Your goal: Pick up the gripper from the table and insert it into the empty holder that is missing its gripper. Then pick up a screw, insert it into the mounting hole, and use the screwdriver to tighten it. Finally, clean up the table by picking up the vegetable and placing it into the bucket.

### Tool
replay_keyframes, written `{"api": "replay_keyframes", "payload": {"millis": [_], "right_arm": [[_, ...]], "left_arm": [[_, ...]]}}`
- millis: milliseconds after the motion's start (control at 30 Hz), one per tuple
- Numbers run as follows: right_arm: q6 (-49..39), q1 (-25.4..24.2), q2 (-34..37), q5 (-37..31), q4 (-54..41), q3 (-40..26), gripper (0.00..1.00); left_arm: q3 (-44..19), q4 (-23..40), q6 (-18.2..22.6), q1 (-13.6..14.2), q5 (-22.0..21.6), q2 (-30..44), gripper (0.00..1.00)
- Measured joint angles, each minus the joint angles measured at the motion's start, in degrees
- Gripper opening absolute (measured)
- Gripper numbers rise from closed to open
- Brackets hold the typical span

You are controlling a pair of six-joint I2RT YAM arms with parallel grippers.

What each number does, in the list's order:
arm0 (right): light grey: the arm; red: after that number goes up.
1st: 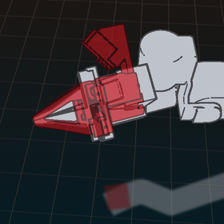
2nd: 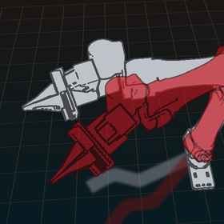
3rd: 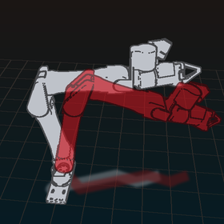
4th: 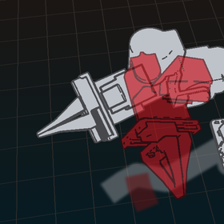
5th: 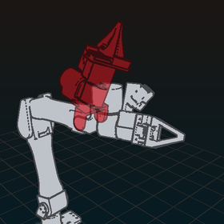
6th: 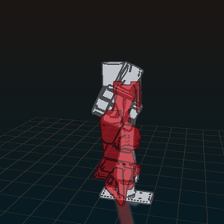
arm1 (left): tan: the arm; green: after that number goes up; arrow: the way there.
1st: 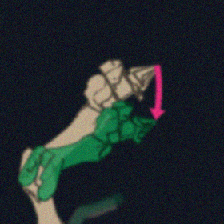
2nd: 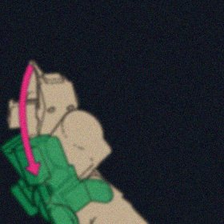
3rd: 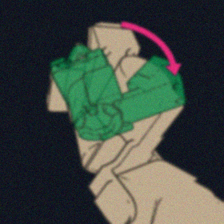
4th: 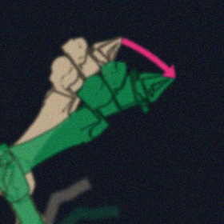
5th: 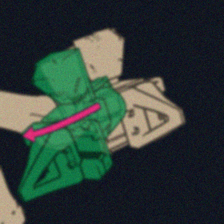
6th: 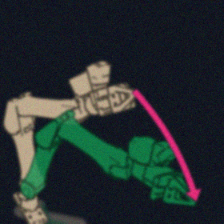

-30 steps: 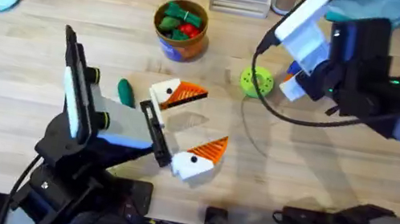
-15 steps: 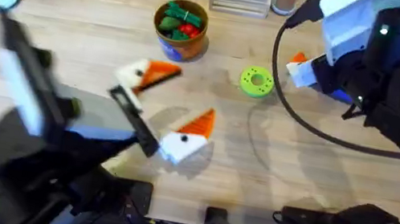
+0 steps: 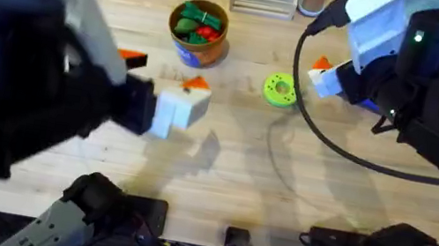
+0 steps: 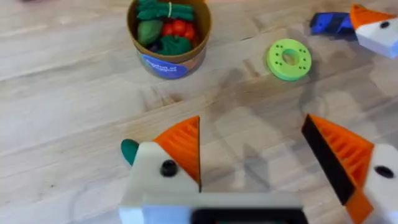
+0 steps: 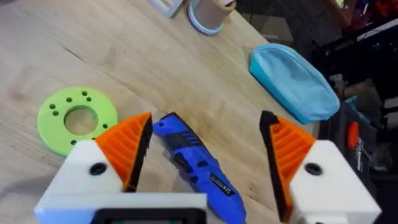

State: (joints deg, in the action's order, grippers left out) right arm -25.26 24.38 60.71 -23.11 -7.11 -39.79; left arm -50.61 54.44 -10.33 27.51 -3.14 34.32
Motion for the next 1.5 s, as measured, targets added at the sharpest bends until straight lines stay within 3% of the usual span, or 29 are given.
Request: {"api": "replay_keyframes", "payload": {"millis": [167,367,500,567,700,867,1067,1267,1500], "right_arm": [[0.0,0.0,0.0,0.0,0.0,0.0,0.992],[0.0,0.0,0.0,0.0,0.0,0.0,0.991],[0.0,0.0,0.0,0.0,0.0,0.0,0.991],[0.0,0.0,0.0,0.0,0.0,0.0,0.991],[0.0,0.0,0.0,0.0,0.0,0.0,0.992],[0.0,0.0,0.0,0.0,0.0,0.0,0.991],[0.0,0.0,0.0,0.0,0.0,0.0,0.991],[0.0,0.0,0.0,0.0,0.0,0.0,0.991],[0.0,0.0,0.0,0.0,0.0,0.0,0.991]], "left_arm": [[-1.8,0.5,-2.5,0.0,-1.7,5.6,0.992],[-1.8,1.2,-4.1,0.0,-0.7,8.1,0.992],[-1.8,7.8,-11.4,-0.8,-3.1,8.1,0.990],[-1.8,11.9,-15.9,-3.0,-5.2,8.5,0.990],[-1.0,12.0,-20.8,-8.5,-7.4,10.8,0.990],[3.7,8.3,-23.6,-16.7,-7.2,15.8,0.990],[10.4,0.4,-24.4,-26.1,-2.4,22.6,0.990],[11.2,-5.2,-23.1,-30.1,0.3,29.7,0.992],[11.2,-7.9,-21.5,-30.8,3.0,39.3,0.982]]}}
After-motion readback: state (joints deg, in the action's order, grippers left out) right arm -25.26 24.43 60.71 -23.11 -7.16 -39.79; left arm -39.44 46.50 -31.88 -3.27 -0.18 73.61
